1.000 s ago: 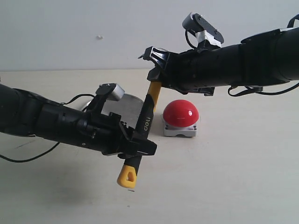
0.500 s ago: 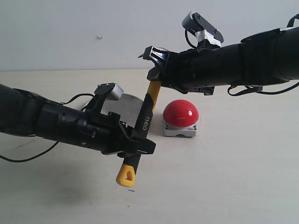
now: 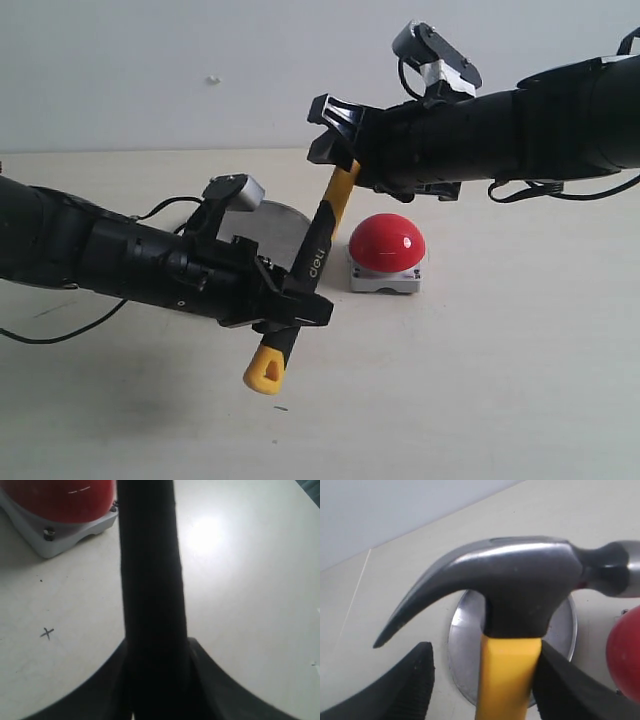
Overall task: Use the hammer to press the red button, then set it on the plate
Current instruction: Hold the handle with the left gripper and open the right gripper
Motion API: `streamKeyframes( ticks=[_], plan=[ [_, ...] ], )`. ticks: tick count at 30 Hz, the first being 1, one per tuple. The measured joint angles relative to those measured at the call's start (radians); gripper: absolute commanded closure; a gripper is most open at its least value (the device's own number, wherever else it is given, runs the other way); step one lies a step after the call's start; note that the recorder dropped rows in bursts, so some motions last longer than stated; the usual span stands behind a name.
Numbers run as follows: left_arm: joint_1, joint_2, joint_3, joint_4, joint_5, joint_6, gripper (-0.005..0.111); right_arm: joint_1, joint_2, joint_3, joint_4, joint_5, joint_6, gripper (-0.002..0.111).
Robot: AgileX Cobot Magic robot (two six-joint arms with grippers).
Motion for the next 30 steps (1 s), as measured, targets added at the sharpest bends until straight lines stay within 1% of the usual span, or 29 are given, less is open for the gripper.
streamKeyframes(
  ticks=[10,12,14,20,24,30],
  plan=[
    [0.000,0.004,-0.014,0.000,-0.002,-0.007,0.107,0.000,0.000,0.011,0.005,-0.010,0.048,0.051],
    [0.000,0.004,-0.016,0.000,-0.004,-0.007,0.107,0.000,0.000,0.016,0.005,-0.012,0.053,0.047],
    [0.000,0.004,-0.016,0.000,-0.004,-0.008,0.107,0.000,0.000,0.018,0.007,-0.016,0.057,0.046],
    [0.000,0.004,-0.016,-0.002,-0.010,-0.009,0.107,0.000,-0.002,0.029,-0.015,-0.016,0.090,0.046],
    [0.000,0.004,-0.016,0.000,-0.010,-0.007,0.107,-0.002,-0.002,0.082,-0.035,-0.039,0.101,0.046],
    [0.000,0.004,-0.027,0.000,-0.010,-0.007,0.107,-0.002,-0.002,0.084,-0.044,-0.039,0.103,0.046]
  ],
)
